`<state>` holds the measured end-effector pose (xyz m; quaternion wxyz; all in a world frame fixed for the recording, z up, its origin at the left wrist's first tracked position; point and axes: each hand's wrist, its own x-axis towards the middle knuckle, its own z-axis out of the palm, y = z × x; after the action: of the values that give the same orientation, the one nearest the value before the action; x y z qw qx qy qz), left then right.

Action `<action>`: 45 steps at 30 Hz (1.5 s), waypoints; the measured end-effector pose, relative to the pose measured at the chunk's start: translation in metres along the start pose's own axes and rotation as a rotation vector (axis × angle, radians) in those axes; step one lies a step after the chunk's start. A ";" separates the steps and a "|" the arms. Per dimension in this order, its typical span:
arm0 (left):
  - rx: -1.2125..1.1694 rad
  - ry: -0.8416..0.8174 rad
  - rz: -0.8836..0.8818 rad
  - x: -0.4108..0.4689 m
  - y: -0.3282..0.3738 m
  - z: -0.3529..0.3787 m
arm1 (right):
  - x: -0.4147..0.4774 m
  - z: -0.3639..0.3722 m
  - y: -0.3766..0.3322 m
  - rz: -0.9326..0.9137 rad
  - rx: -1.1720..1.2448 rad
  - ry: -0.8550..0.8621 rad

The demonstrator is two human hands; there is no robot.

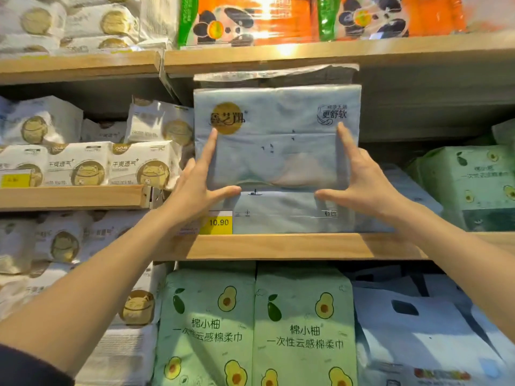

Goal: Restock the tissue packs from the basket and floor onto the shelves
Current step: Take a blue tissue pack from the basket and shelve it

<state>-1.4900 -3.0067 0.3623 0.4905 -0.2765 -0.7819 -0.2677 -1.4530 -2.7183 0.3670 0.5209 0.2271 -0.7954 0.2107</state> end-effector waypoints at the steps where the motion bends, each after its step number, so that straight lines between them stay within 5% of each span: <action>1: 0.008 -0.035 -0.012 0.004 -0.001 -0.001 | 0.003 0.000 0.003 0.013 -0.019 -0.029; 8: 0.113 -0.212 -0.068 0.020 -0.004 -0.005 | 0.015 -0.003 0.010 0.076 -0.065 -0.194; 30: 0.255 -0.340 -0.249 0.052 -0.033 0.027 | 0.056 0.028 0.036 0.185 -0.400 -0.555; 45: 0.293 -0.395 -0.255 0.061 -0.041 0.033 | 0.066 0.037 0.045 0.226 -0.369 -0.567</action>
<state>-1.5608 -3.0024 0.4004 0.3257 -0.1489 -0.9212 -0.1523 -1.5297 -2.7128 0.4102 0.2849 0.0895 -0.9531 0.0483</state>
